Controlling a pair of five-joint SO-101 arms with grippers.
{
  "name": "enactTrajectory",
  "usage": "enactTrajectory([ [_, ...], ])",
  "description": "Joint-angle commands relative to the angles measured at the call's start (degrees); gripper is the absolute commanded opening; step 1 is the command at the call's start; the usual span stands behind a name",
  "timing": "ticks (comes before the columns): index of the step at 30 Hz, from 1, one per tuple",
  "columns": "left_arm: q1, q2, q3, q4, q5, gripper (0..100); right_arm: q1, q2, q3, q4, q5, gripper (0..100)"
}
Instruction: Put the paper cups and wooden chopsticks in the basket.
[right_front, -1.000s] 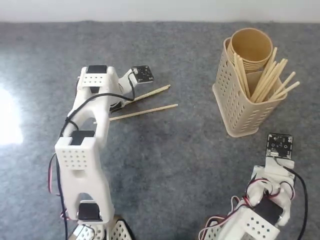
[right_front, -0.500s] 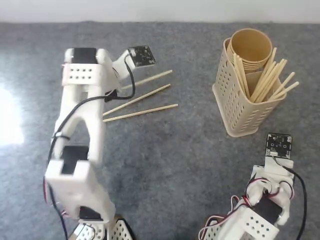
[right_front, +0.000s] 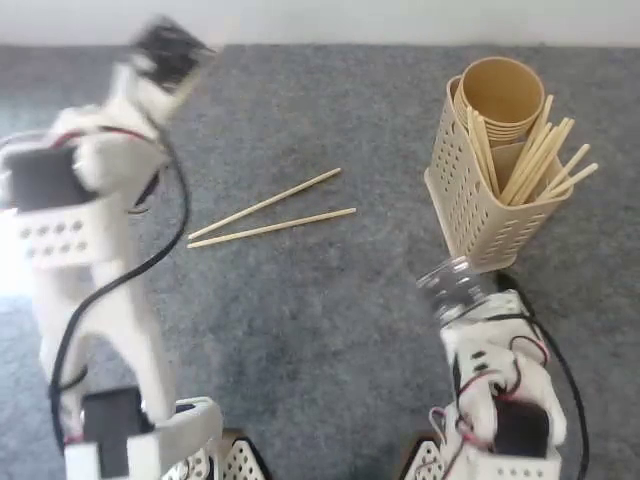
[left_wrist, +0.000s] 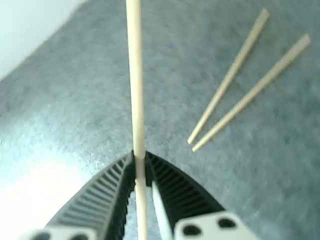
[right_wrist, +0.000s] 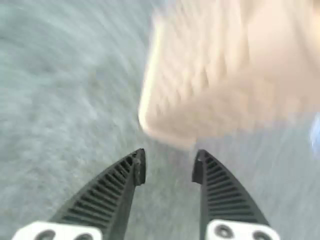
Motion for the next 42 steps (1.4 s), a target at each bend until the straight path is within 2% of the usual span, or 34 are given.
enactTrajectory([
  [1, -4.0, -7.9, 1.6, 0.2, 14.4, 1, -10.2, 8.3, -12.6, 2.3, 0.0, 23.1],
  [6, -1.2, -16.1, 12.8, -3.7, 22.0, 1, -16.6, 32.1, -29.7, 3.6, -0.7, 23.1],
  [10, 1.0, -28.3, 21.0, -7.5, 26.4, 1, -23.3, 52.1, -45.4, 6.5, 0.2, 23.1],
  [14, 1.0, -43.6, 33.5, -13.2, 28.0, 1, -28.7, 68.1, -56.6, 7.4, 5.7, 23.1],
  [18, 0.3, -56.2, 53.4, -22.3, 27.6, 1, -31.6, 81.3, -62.2, 5.1, 13.7, 23.1],
  [22, -6.0, -65.8, 68.2, -31.1, 28.0, 1, -31.5, 92.4, -66.1, 1.7, 17.8, 23.1],
  [26, -12.7, -75.4, 74.5, -36.5, 31.4, 1, -29.8, 103.7, -72.5, -0.3, 19.7, 23.1],
  [34, -13.1, -92.8, 84.6, -36.5, 35.8, 1, -28.3, 126.2, -92.0, -0.3, 23.0, 23.1],
  [42, -12.8, -92.2, 88.6, -37.0, 36.0, 1, -27.5, 149.5, -120.2, 3.4, 25.0, 23.1],
])
